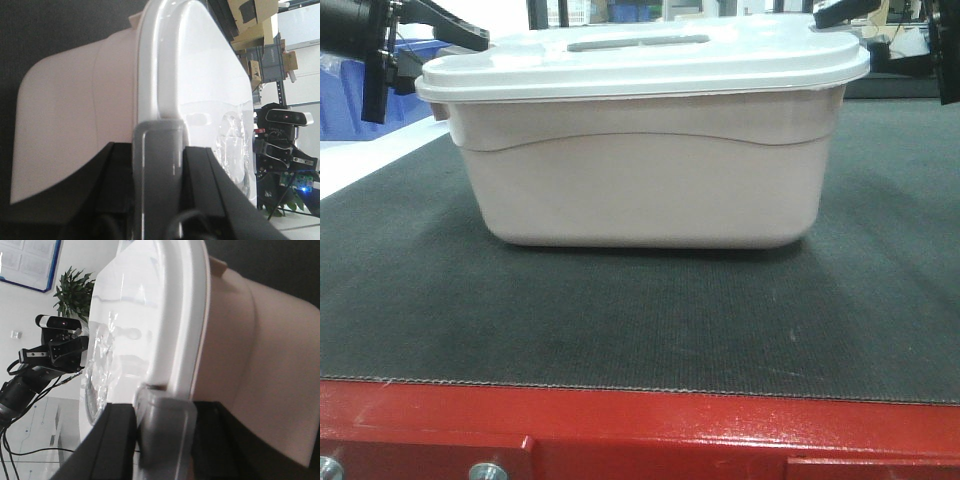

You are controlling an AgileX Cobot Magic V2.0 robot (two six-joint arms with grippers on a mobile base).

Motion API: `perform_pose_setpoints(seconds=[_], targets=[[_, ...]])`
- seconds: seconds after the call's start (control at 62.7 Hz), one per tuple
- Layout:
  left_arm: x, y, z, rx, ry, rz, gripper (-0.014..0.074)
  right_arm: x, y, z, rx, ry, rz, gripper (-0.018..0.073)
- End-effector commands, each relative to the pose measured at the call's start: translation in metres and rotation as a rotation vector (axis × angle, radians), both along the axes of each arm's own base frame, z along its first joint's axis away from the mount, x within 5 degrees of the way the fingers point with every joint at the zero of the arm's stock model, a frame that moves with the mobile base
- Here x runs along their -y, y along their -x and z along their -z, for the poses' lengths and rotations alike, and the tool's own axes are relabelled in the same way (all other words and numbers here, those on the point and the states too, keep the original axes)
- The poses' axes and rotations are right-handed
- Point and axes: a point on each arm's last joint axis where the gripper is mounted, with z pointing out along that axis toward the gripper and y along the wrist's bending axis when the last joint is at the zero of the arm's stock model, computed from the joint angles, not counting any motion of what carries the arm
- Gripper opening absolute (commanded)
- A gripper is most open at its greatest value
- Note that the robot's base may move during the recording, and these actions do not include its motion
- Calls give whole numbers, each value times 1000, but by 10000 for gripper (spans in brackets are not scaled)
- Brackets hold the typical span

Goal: Grab white bin and place on right shelf
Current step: 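Lift the pink bin off the table with both grippers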

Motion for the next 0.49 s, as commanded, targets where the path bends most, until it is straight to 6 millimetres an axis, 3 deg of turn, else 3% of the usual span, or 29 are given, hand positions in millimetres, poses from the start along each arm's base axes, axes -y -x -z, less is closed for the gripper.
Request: perform_pose_setpoints(seconds=[0.0, 0.479], targets=[[9, 26, -67, 135, 168, 102, -87, -10, 21, -55, 172, -137, -118, 246], [11, 79, -153, 365, 147, 122, -87, -20, 72, -132, 424, -124, -124, 246]])
